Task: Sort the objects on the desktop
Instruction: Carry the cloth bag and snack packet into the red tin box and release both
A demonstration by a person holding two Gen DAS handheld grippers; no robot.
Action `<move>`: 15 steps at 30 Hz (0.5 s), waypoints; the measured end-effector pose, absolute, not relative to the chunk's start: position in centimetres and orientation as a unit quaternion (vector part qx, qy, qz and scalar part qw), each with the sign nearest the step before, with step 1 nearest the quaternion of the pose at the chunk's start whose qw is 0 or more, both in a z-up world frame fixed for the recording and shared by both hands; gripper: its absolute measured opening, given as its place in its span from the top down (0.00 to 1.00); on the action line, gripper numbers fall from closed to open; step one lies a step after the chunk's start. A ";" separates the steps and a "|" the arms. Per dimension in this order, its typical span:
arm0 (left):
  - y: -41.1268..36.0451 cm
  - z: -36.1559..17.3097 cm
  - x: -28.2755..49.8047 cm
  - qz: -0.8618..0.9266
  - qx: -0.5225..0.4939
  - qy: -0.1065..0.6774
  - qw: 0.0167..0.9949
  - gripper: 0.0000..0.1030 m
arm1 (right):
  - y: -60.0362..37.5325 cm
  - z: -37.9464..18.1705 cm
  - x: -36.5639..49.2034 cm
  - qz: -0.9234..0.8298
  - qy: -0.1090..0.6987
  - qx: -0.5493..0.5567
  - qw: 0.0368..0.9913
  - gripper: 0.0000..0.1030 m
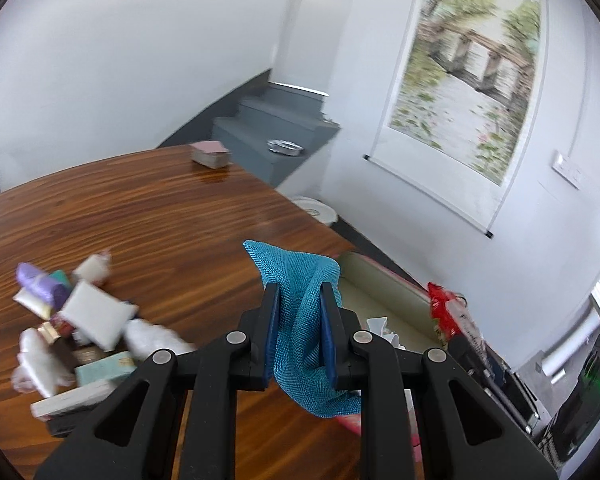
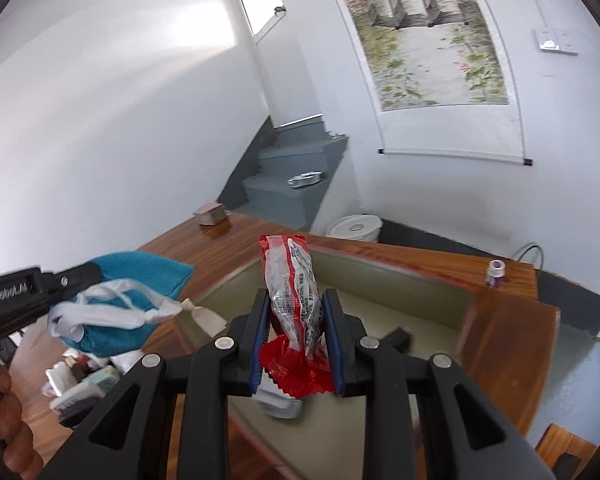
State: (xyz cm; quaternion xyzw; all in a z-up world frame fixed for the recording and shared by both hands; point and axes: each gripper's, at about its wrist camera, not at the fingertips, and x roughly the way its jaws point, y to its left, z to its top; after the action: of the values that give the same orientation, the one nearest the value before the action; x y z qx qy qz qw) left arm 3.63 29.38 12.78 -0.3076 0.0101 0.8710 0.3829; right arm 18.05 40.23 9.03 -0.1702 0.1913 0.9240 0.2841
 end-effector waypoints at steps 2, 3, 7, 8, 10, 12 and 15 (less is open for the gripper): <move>30.8 12.7 4.0 0.866 -0.309 0.016 0.394 0.80 | 40.9 8.8 18.1 0.921 0.193 -0.176 0.288 0.72; 31.4 12.6 4.2 0.863 -0.310 0.018 0.398 0.80 | 41.1 8.7 18.3 0.920 0.194 -0.179 0.291 0.72; 33.4 12.3 4.6 0.855 -0.313 0.028 0.412 0.80 | 41.8 8.4 19.1 0.915 0.197 -0.183 0.299 0.72; 33.8 12.2 4.7 0.854 -0.314 0.029 0.414 0.80 | 41.9 8.3 19.3 0.915 0.198 -0.184 0.300 0.72; 34.4 12.0 4.8 0.851 -0.318 0.033 0.417 0.79 | 42.0 8.4 19.5 0.914 0.199 -0.184 0.301 0.71; 34.9 11.8 4.9 0.849 -0.321 0.036 0.418 0.79 | 42.1 8.4 19.5 0.914 0.198 -0.182 0.305 0.71; 35.6 11.2 4.8 0.846 -0.329 0.042 0.419 0.70 | 41.9 8.4 19.5 0.914 0.195 -0.180 0.307 0.69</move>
State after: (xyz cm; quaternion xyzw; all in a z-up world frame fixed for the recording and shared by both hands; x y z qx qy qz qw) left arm 4.81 35.55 11.22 -0.3285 0.0419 0.8457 0.4185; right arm 19.50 41.93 8.45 -0.1798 0.1952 0.9138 0.3075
